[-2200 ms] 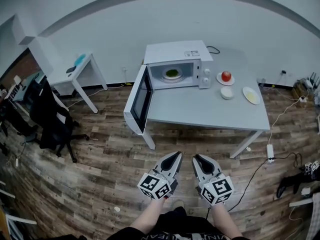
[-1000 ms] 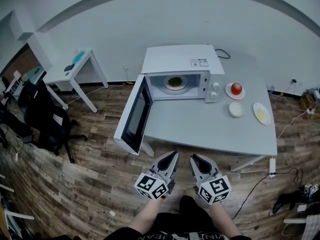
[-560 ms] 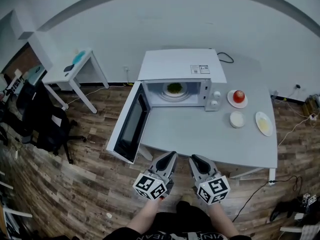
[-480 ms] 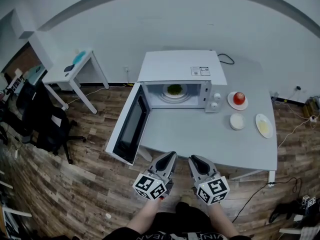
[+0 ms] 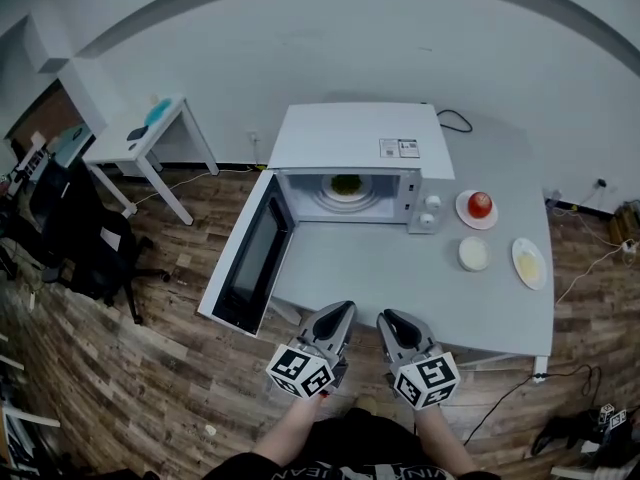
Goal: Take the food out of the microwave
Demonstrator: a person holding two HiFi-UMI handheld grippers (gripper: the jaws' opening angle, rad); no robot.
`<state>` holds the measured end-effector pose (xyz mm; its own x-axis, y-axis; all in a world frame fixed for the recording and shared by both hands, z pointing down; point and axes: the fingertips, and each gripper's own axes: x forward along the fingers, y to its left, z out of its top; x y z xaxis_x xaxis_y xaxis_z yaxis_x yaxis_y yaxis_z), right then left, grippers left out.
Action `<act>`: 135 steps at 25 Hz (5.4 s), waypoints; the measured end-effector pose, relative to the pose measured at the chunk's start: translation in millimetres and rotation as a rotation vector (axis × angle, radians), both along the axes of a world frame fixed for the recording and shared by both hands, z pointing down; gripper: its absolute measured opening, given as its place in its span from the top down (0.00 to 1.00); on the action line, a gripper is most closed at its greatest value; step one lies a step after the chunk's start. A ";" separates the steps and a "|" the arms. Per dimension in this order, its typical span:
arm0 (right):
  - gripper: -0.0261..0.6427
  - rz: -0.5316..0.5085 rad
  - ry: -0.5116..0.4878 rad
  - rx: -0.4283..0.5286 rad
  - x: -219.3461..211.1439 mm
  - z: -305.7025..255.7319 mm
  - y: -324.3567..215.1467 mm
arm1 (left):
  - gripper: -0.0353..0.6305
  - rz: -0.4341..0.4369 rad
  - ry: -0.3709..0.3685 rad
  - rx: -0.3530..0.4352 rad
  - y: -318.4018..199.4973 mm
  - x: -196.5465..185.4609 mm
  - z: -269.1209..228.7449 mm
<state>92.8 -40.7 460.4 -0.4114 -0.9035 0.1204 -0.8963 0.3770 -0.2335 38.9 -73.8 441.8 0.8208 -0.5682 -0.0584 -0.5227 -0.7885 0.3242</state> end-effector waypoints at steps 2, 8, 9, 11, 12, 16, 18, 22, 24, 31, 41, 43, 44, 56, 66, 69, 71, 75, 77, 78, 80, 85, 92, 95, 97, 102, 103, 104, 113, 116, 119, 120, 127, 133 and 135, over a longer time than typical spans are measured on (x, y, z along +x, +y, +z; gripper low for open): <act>0.88 -0.006 -0.006 -0.005 1.3 3.2 -1.5 | 0.93 -0.007 0.000 -0.007 -0.9 1.8 3.2; 0.88 -0.040 -0.025 -0.017 -6.7 9.1 -8.6 | 0.93 -0.028 -0.013 -0.017 -1.2 -1.9 8.1; 0.88 -0.048 -0.026 -0.019 -9.5 10.1 -9.6 | 0.93 -0.034 -0.015 -0.020 -2.3 -3.8 9.6; 0.88 -0.066 -0.027 -0.025 -15.7 13.0 -11.5 | 0.93 -0.047 -0.018 -0.028 -5.0 -8.1 12.7; 0.88 -0.073 -0.027 -0.028 -18.1 15.0 -12.9 | 0.93 -0.051 -0.019 -0.032 -6.8 -9.6 14.5; 0.88 -0.075 -0.021 -0.040 -16.2 23.4 -23.5 | 0.93 -0.039 -0.025 -0.044 -17.1 -4.8 23.3; 0.88 -0.071 -0.011 -0.043 -12.9 24.5 -31.3 | 0.93 -0.027 -0.021 -0.047 -24.7 -0.3 24.1; 0.88 -0.079 0.017 -0.042 -11.9 22.6 -52.4 | 0.93 -0.023 -0.003 -0.039 -49.6 3.9 18.8; 0.88 -0.085 0.034 -0.042 -11.4 23.2 -64.9 | 0.93 -0.021 0.002 -0.039 -61.5 6.2 18.0; 0.88 -0.067 0.127 -0.042 -3.5 31.1 -108.2 | 0.93 -0.041 -0.014 -0.061 -96.9 1.8 29.7; 0.88 -0.095 0.459 0.036 2.7 34.4 -179.8 | 0.93 -0.022 -0.051 0.020 -142.3 11.1 39.0; 0.88 -0.090 0.501 0.043 5.9 35.4 -193.0 | 0.93 -0.023 -0.057 0.037 -150.1 12.8 39.9; 0.88 -0.085 0.514 0.041 8.1 36.1 -199.3 | 0.93 -0.025 -0.059 0.041 -154.4 13.4 41.1; 0.87 -0.116 0.726 0.050 9.8 55.4 -264.1 | 0.93 -0.080 -0.106 0.047 -193.6 17.5 56.9; 0.87 -0.166 0.864 0.047 -4.5 66.5 -303.2 | 0.93 -0.127 -0.127 0.024 -205.5 7.0 66.0; 0.86 -0.160 0.883 0.039 -5.1 68.2 -313.6 | 0.93 -0.134 -0.125 0.014 -207.8 3.2 69.0; 0.86 -0.162 0.908 0.028 -4.9 71.1 -320.7 | 0.93 -0.147 -0.117 0.006 -211.7 -0.6 69.7; 0.84 -0.168 0.991 0.002 -1.3 78.3 -332.3 | 0.93 -0.159 -0.105 0.006 -216.9 -5.4 68.0; 0.83 -0.174 1.032 -0.012 0.8 82.1 -336.9 | 0.93 -0.163 -0.101 0.004 -219.0 -6.2 68.2; 0.83 -0.180 1.046 -0.023 1.1 84.6 -338.8 | 0.93 -0.166 -0.098 0.002 -220.5 -6.7 68.8; 0.83 -0.198 1.058 -0.049 0.8 89.8 -342.0 | 0.93 -0.174 -0.090 -0.006 -223.7 -8.1 69.6; 0.83 -0.218 1.099 -0.074 -0.5 95.4 -349.2 | 0.93 -0.182 -0.081 -0.006 -228.2 -11.1 68.0; 0.83 -0.271 1.128 -0.077 -10.6 96.7 -355.5 | 0.93 -0.186 -0.073 -0.008 -231.2 -14.5 66.0; 0.83 -0.282 1.121 -0.070 -14.2 97.4 -357.4 | 0.93 -0.186 -0.070 -0.007 -232.1 -15.1 65.7; 0.84 -0.292 1.118 -0.063 -17.4 98.5 -357.8 | 0.93 -0.187 -0.069 -0.009 -232.5 -15.7 66.7; 0.89 -0.286 1.146 -0.026 -21.3 99.3 -355.1 | 0.93 -0.192 -0.066 -0.022 -232.2 -18.3 70.4; 0.89 -0.283 1.148 -0.019 -21.2 98.7 -353.7 | 0.93 -0.192 -0.065 -0.023 -232.2 -18.7 70.7; 0.89 -0.281 1.148 -0.013 -21.1 98.0 -352.0 | 0.93 -0.193 -0.064 -0.025 -232.3 -19.1 70.8; 0.89 -0.271 1.137 0.044 -22.8 91.8 -321.9 | 0.93 -0.171 -0.039 -0.071 -232.1 -11.0 71.8; 0.89 -0.273 1.136 0.060 -23.4 89.6 -313.4 | 0.93 -0.164 -0.024 -0.100 -231.6 -7.2 74.4; 0.89 -0.280 1.134 0.067 -25.7 88.2 -306.3 | 0.93 -0.172 0.018 -0.151 -232.3 -8.2 78.3; 0.89 -0.280 1.132 0.069 -26.0 87.7 -304.3 | 0.92 -0.173 0.039 -0.174 -233.2 -8.7 79.7; 0.89 -0.281 1.139 0.104 -32.0 81.9 -290.7 | 0.75 -0.189 0.243 -0.359 -246.7 -16.5 88.3; 0.89 -0.285 1.130 0.115 -35.4 77.8 -279.2 | 0.75 -0.164 0.398 -0.513 -251.5 -13.2 94.0; 0.89 -0.288 1.126 0.122 -35.6 76.0 -275.3 | 0.75 -0.151 0.442 -0.558 -252.0 -9.7 96.0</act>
<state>57.2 -316.0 536.4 -0.3196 -0.8249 0.4663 -0.4517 0.5652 0.6902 29.2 -325.8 537.8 0.6978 -0.7155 -0.0349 -0.3397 -0.3734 0.8632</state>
